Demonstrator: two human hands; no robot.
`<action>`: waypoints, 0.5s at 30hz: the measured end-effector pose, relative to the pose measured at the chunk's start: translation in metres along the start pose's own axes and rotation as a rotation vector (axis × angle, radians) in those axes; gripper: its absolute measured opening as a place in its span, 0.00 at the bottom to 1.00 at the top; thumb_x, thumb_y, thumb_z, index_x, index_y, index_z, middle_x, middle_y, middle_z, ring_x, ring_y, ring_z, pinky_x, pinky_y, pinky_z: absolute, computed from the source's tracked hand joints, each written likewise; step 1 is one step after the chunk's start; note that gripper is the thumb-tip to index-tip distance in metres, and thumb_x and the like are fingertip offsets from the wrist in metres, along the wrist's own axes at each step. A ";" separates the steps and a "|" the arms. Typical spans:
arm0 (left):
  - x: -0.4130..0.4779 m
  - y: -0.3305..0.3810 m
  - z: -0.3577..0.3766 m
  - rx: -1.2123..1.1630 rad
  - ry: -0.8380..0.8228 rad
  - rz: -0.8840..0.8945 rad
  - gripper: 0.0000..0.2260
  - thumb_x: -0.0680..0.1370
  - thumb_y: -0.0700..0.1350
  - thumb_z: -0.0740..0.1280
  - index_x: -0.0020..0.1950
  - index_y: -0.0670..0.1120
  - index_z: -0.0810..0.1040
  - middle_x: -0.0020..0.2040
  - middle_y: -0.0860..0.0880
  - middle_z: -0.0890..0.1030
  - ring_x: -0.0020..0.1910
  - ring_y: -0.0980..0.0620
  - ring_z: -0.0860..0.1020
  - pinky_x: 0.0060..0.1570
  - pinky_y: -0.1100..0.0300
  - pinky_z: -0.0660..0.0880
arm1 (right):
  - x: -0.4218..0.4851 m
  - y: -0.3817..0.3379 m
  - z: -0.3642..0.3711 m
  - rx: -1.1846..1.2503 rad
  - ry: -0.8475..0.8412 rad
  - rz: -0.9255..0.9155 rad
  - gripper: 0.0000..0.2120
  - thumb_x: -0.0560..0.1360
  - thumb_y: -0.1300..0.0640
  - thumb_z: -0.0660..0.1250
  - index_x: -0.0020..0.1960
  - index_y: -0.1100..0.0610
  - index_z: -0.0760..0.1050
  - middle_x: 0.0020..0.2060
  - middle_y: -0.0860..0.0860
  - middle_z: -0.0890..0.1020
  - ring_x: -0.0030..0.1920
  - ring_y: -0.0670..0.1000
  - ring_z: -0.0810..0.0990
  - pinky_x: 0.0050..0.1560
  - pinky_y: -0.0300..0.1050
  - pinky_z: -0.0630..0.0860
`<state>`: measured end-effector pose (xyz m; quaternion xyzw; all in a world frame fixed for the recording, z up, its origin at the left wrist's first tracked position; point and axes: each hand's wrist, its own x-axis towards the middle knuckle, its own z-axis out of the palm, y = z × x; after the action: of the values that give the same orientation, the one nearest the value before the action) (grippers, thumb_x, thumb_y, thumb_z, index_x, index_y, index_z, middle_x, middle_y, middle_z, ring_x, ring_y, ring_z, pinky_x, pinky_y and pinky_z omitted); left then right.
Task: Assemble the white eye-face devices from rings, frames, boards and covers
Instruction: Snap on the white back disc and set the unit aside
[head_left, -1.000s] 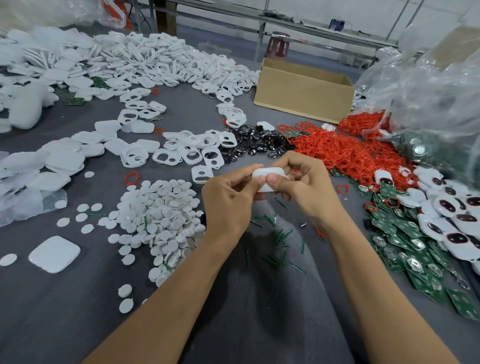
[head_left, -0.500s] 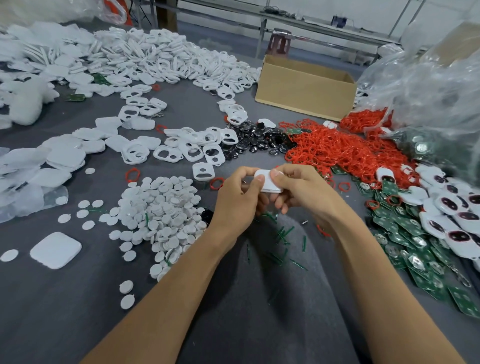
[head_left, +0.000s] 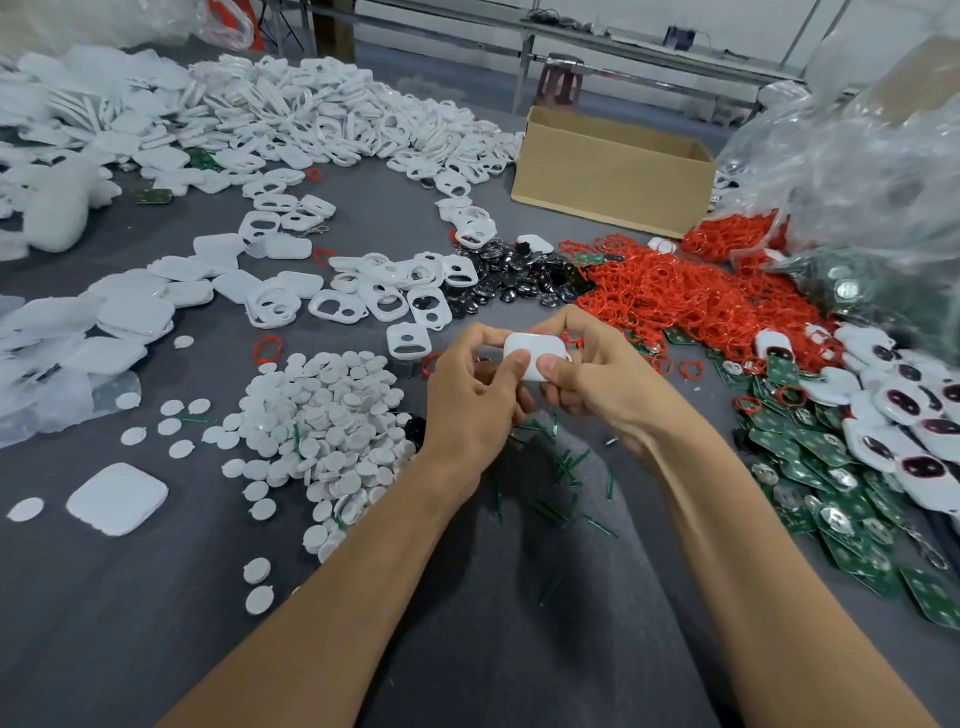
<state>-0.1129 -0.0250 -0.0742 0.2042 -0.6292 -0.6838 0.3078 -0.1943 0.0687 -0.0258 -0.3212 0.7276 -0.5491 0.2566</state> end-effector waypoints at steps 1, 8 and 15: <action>0.000 0.001 -0.001 -0.001 0.004 0.008 0.01 0.79 0.41 0.66 0.50 0.46 0.76 0.28 0.48 0.78 0.23 0.54 0.74 0.23 0.66 0.68 | 0.000 0.000 0.001 0.005 0.005 -0.009 0.12 0.79 0.71 0.58 0.46 0.56 0.69 0.22 0.54 0.70 0.26 0.50 0.62 0.24 0.37 0.56; 0.000 0.004 -0.005 0.134 0.023 0.155 0.08 0.78 0.41 0.68 0.57 0.47 0.80 0.32 0.51 0.82 0.25 0.59 0.77 0.27 0.69 0.71 | 0.001 -0.003 -0.004 0.004 -0.018 -0.046 0.03 0.80 0.65 0.60 0.48 0.60 0.69 0.29 0.57 0.75 0.27 0.47 0.74 0.27 0.38 0.67; -0.002 0.003 -0.004 0.277 0.029 0.346 0.08 0.79 0.42 0.67 0.55 0.47 0.83 0.31 0.55 0.83 0.28 0.58 0.79 0.33 0.55 0.80 | 0.000 -0.003 -0.012 0.112 0.011 -0.116 0.07 0.77 0.69 0.63 0.41 0.62 0.72 0.26 0.57 0.80 0.26 0.56 0.77 0.24 0.38 0.73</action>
<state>-0.1086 -0.0264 -0.0722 0.1435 -0.7384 -0.5246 0.3987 -0.2022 0.0757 -0.0198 -0.3448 0.6774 -0.6046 0.2381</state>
